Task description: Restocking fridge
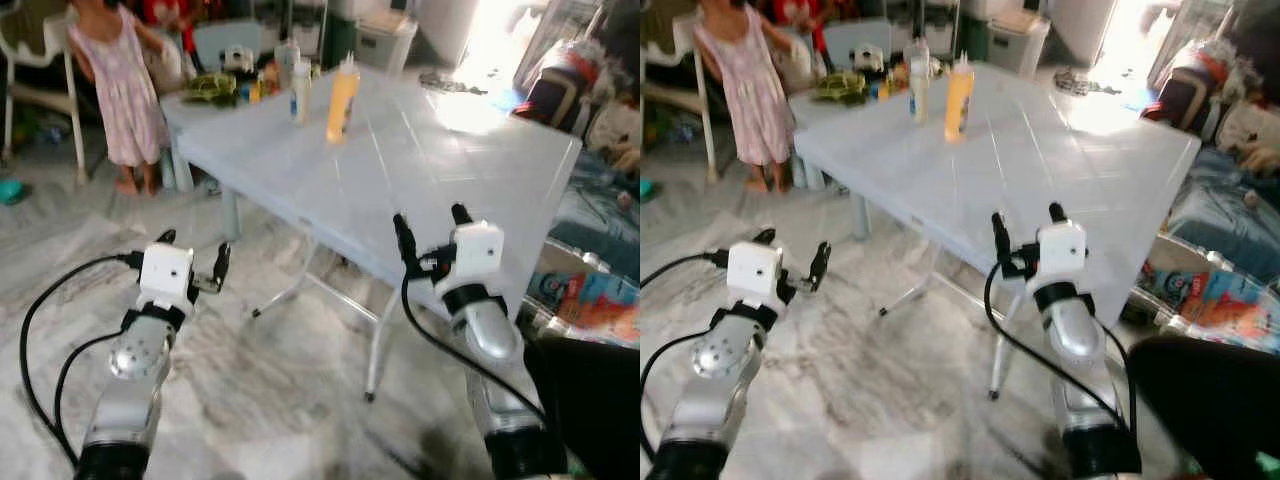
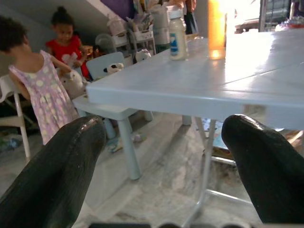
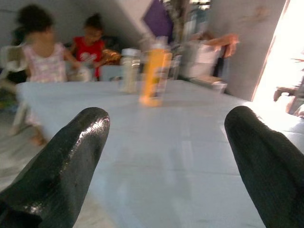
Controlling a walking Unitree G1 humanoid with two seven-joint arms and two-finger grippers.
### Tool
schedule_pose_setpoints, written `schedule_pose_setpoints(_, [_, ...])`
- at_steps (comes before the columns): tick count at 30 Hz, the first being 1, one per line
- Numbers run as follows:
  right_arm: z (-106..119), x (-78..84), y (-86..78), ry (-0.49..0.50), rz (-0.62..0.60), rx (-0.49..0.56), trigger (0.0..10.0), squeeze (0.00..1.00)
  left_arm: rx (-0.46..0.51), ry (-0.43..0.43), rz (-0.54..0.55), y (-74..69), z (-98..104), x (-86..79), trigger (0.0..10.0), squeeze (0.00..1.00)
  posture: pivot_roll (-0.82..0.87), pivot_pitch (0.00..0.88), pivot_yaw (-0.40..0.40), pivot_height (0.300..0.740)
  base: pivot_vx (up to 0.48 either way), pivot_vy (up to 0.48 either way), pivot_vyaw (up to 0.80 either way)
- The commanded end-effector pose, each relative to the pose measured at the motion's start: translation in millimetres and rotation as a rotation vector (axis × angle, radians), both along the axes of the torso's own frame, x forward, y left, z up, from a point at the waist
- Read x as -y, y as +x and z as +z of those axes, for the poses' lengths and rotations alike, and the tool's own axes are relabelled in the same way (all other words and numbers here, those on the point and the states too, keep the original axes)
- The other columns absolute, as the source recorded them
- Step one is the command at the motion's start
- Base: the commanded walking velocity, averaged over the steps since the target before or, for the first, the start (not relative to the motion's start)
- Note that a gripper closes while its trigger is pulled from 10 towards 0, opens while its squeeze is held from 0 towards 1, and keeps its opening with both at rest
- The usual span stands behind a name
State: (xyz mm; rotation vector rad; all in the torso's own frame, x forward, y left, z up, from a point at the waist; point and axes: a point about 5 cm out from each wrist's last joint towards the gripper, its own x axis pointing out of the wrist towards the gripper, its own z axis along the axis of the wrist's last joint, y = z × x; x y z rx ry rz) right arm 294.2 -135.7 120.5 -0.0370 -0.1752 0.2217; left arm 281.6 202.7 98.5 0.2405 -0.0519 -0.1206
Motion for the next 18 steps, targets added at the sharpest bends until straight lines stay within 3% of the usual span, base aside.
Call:
schedule_pose_setpoints(1, [6.6, 9.1, 3.1, -0.027, -0.021, 0.022, 10.0, 0.0, 0.031, 0.033, -0.063, 8.0, 8.5, 13.2, 10.0, 0.0, 0.05, 0.0, -0.077, 0.74, 0.431, 0.0, -0.8])
schedule_pose_setpoints(8, [7.6, 12.9, 1.7, -0.027, -0.025, 0.024, 10.0, 0.0, 0.011, 0.022, -0.04, 7.7, 3.7, 8.8, 10.0, 0.0, 0.04, 0.0, -0.078, 0.74, 0.437, 0.0, -0.75])
schedule_pose_setpoints(15, [9.9, 4.6, 0.1, -0.072, 0.041, 0.055, 10.0, 0.0, -0.003, -0.015, -0.02, 6.1, 1.5, 6.4, 10.0, 0.0, 0.05, 0.0, -0.081, 0.74, 0.428, 0.073, 0.0])
schedule_pose_setpoints(18, [10.6, 1.1, -1.9, -0.064, 0.072, 0.058, 10.0, 0.0, -0.005, -0.027, -0.007, 5.5, 0.7, 4.2, 10.0, 0.0, 0.05, 0.0, -0.082, 0.74, 0.362, 0.315, 0.65])
